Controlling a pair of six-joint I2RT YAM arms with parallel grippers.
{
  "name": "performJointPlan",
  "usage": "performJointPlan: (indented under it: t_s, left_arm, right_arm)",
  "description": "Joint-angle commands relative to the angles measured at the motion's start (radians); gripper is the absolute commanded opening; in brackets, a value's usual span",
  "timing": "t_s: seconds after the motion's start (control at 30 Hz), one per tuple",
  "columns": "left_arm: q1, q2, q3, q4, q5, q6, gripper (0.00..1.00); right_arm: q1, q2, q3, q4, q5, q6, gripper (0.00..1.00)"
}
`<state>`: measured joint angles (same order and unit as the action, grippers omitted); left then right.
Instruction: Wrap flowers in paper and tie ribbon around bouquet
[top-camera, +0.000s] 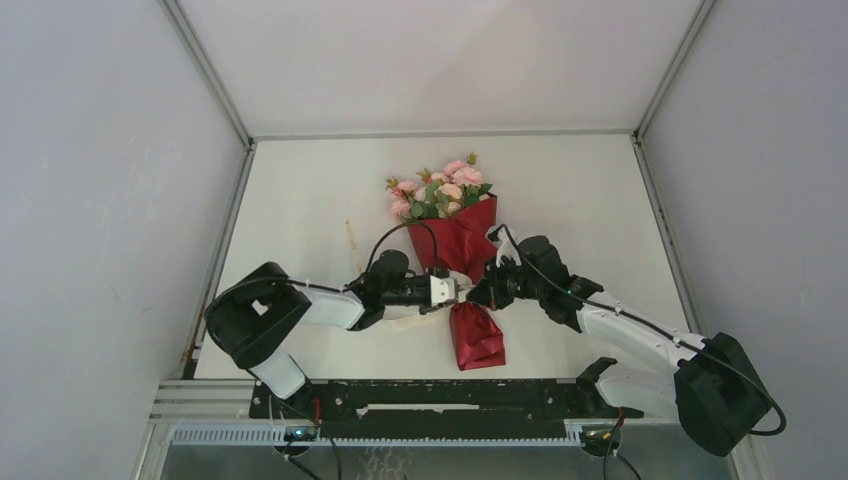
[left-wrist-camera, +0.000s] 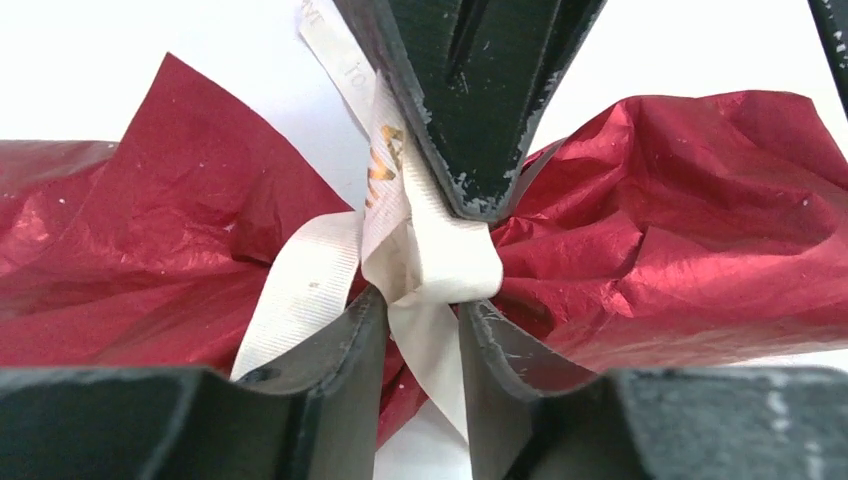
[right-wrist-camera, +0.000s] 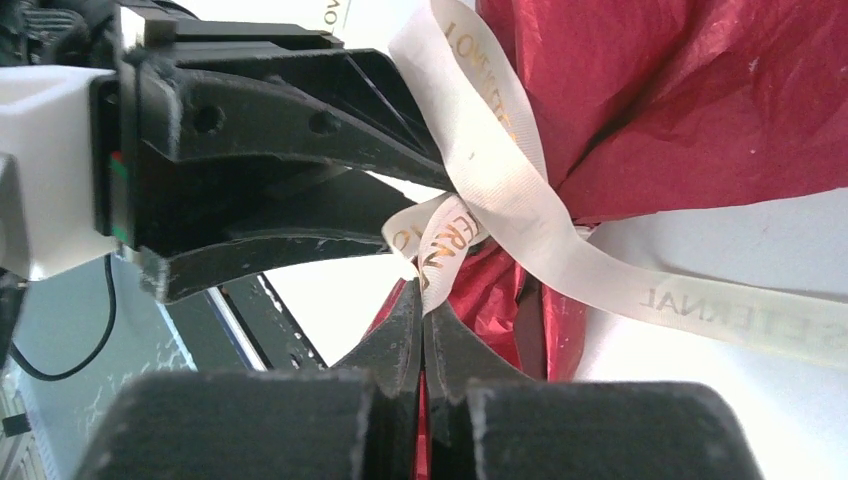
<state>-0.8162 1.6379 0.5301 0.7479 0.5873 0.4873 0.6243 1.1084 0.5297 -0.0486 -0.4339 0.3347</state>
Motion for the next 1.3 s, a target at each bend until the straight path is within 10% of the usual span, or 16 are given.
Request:
performJointPlan:
  t_s: [0.0, 0.3, 0.5, 1.27]
  left_arm:
    - [0.002, -0.122, 0.021, -0.134, 0.054, 0.164, 0.42]
    - [0.138, -0.199, 0.37, -1.192, 0.35, 0.709, 0.4]
    - [0.147, -0.069, 0.453, -0.84, 0.315, 0.175, 0.51]
    - [0.124, -0.015, 0.372, -0.826, 0.046, 0.024, 0.47]
  right_arm:
    - [-0.016, -0.017, -0.008, -0.014, 0.006, -0.046, 0.0]
    - [-0.018, 0.004, -0.009, -0.01, -0.01, -0.048, 0.0]
    - [-0.016, 0.002, -0.013, -0.004, -0.003, -0.045, 0.0]
    - [-0.04, -0.024, -0.013, -0.029, -0.016, -0.049, 0.0]
